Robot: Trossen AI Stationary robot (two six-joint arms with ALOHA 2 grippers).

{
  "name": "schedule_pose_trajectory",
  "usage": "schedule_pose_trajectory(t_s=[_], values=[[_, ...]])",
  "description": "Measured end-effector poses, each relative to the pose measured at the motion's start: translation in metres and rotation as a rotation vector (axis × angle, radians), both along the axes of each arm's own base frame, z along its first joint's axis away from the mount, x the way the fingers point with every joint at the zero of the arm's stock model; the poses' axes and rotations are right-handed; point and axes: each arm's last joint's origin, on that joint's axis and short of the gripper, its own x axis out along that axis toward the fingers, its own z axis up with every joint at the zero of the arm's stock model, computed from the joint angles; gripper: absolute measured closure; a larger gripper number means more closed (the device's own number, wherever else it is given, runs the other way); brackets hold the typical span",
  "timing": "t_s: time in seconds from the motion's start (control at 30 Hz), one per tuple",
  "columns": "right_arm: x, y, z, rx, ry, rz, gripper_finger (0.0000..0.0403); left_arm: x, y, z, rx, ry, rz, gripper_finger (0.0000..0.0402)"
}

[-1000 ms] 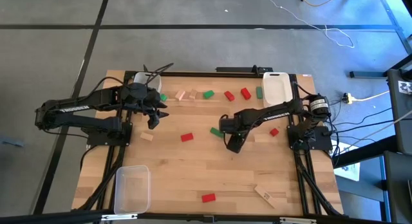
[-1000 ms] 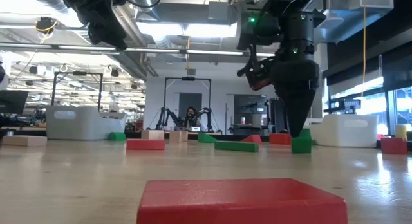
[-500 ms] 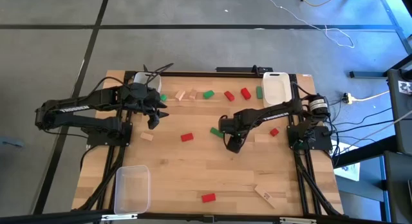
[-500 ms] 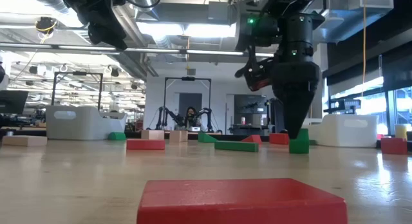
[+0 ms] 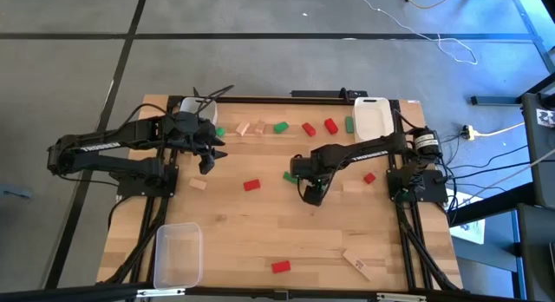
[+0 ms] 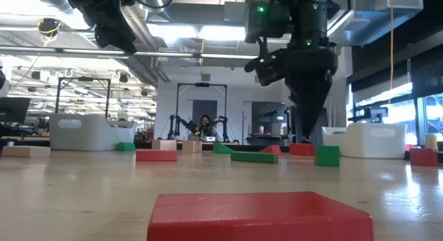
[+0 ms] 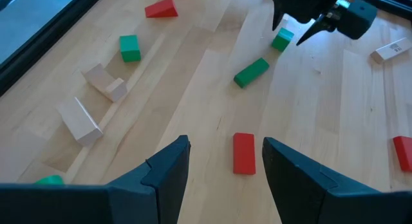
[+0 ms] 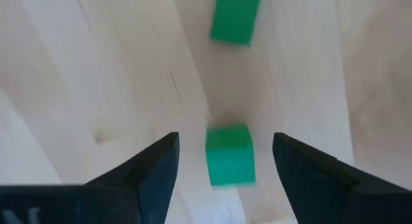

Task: Sort & place blocks by color
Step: Put the green block into the white bin

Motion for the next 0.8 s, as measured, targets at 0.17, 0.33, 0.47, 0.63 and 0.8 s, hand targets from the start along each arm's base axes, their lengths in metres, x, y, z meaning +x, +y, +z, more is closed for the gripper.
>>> schedule_pose_trajectory(t_s=[0.17, 0.33, 0.47, 0.63, 0.8], values=[[-0.006, 0.0, 0.006, -0.003, 0.078, -0.005, 0.0153, 0.0, 0.0, 0.0, 0.0, 0.0, 0.0, 0.0213], [-0.011, -0.001, 0.004, -0.004, 0.125, -0.005, 0.0153, 0.0, 0.0, 0.0, 0.0, 0.0, 0.0, 0.0213], [-0.01, -0.001, 0.004, -0.004, 0.109, 0.004, 0.0153, 0.0, 0.0, 0.0, 0.0, 0.0, 0.0, 0.0213], [-0.01, -0.001, -0.001, -0.004, 0.11, 0.051, 0.0153, 0.0, 0.0, 0.0, -0.001, 0.0, 0.0, 0.0213], [-0.015, -0.001, -0.013, 0.005, 0.12, 0.075, 0.0153, 0.0, 0.0, 0.0, -0.001, -0.001, 0.001, 0.0213]])
